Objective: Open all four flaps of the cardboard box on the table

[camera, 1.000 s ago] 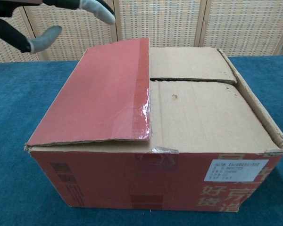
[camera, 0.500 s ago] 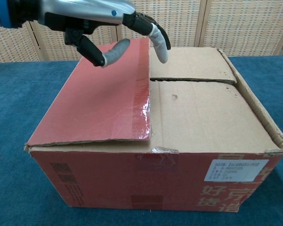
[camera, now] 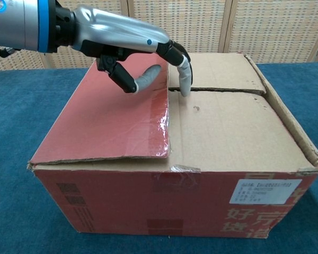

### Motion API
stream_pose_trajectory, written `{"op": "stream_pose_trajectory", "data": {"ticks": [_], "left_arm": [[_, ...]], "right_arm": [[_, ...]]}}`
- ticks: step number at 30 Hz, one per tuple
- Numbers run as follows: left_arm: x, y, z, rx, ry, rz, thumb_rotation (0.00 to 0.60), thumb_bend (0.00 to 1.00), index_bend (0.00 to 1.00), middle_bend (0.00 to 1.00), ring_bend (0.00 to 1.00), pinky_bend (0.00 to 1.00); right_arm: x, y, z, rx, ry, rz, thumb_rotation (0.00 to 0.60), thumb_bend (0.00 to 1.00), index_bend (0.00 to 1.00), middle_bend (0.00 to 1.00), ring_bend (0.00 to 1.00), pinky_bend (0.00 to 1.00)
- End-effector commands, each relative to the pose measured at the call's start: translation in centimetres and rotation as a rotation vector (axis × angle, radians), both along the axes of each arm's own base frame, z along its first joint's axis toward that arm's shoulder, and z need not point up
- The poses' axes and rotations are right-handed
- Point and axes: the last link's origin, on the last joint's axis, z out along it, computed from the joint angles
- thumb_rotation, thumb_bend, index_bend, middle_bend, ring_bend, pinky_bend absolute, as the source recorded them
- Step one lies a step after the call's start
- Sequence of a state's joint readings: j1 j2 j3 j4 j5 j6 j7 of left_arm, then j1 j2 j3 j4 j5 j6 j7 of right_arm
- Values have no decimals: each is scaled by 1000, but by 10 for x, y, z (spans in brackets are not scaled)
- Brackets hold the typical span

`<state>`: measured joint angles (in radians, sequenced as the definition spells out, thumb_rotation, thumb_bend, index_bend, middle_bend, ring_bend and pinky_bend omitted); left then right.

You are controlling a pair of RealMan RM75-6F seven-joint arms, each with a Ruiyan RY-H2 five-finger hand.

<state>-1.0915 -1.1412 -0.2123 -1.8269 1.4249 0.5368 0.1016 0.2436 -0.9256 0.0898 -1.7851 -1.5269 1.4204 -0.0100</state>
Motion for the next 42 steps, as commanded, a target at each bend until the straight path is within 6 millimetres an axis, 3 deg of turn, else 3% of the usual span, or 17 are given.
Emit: {"op": "stream_pose_trajectory", "data": {"ticks": [1,15,42], "left_arm": [[-3,1,1,5,9,8,517,892,320,229,70,0],[-13,3,21,34,4,59,517,929,357,268,105,0],[-30,-16,112,157,-63,67,516,925,358,287,120,0]], "right_arm": [[-1,0,0,1,-3,-3,600,1000,131,93,0,18],[0,-2,-3,-2,-17,8,600,1000,131,93,0,18],[6,-7,-4,3,-14,14,600,1000,131,93,0,18]]}}
